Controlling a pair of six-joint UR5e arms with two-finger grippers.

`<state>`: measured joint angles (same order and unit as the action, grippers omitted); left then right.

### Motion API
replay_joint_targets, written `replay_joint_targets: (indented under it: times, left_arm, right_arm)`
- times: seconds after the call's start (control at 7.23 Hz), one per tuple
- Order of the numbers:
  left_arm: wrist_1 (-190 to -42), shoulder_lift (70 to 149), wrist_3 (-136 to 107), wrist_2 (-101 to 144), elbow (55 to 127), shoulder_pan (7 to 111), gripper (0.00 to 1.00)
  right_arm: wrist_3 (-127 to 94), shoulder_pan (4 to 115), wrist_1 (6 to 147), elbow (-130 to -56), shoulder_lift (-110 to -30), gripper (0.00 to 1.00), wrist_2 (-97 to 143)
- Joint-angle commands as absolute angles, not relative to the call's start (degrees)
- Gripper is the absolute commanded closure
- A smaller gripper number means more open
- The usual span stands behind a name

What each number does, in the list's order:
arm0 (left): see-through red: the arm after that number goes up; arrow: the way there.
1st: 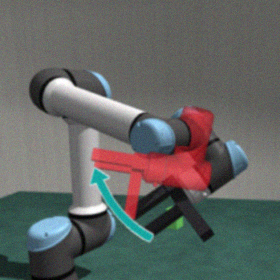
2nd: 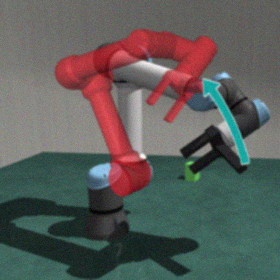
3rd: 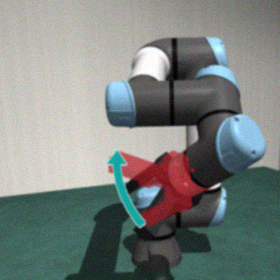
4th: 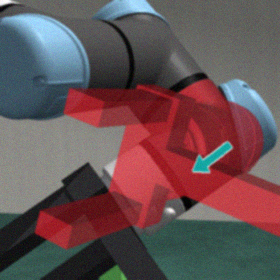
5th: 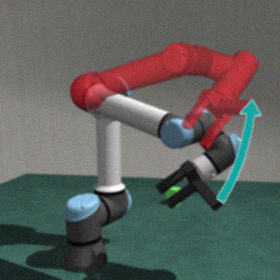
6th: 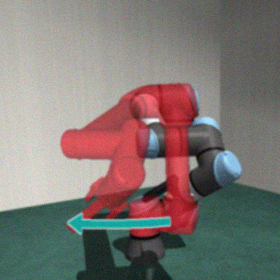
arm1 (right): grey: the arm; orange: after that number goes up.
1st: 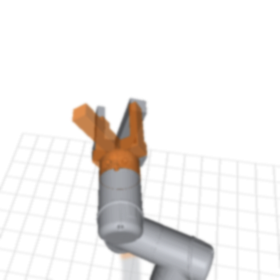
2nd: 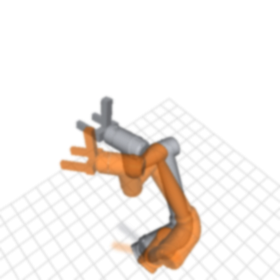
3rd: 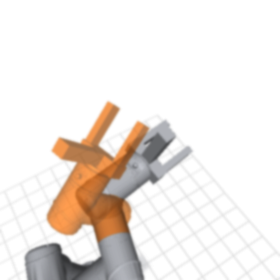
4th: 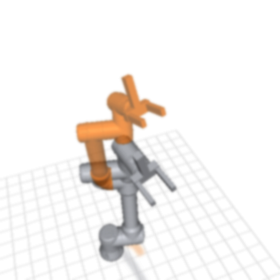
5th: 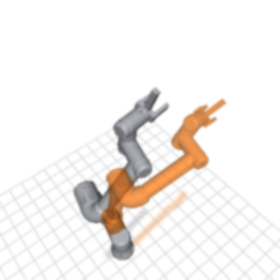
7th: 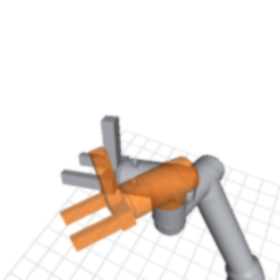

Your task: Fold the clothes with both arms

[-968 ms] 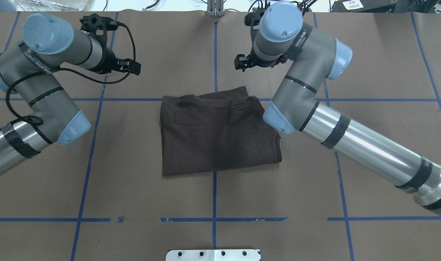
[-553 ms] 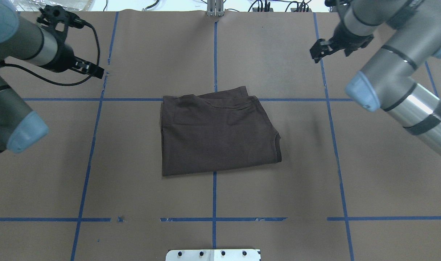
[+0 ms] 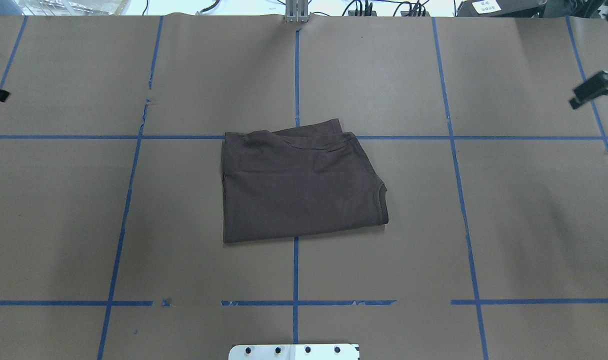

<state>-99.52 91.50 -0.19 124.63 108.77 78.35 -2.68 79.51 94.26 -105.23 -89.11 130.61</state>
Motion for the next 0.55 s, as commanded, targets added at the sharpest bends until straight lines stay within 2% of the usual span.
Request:
replay_joint_targets:
  times: [0.0, 0.14, 0.41]
  left_arm:
    - [-99.6, 84.0, 2.4, 126.6, 104.3, 86.4, 0.0]
    - [-98.1, 80.5, 2.3, 128.4, 102.3, 90.0, 0.0]
    - [-97.7, 75.3, 2.1, 135.8, 99.8, 90.6, 0.0]
  right_arm:
    - [4.0, 85.6, 92.9, -105.2, -99.4, 0.0, 129.3]
    - [4.0, 85.7, 92.9, -105.2, -100.9, 0.0, 129.4]
    - [3.8, 85.7, 92.9, -105.4, -101.6, 0.0, 129.6]
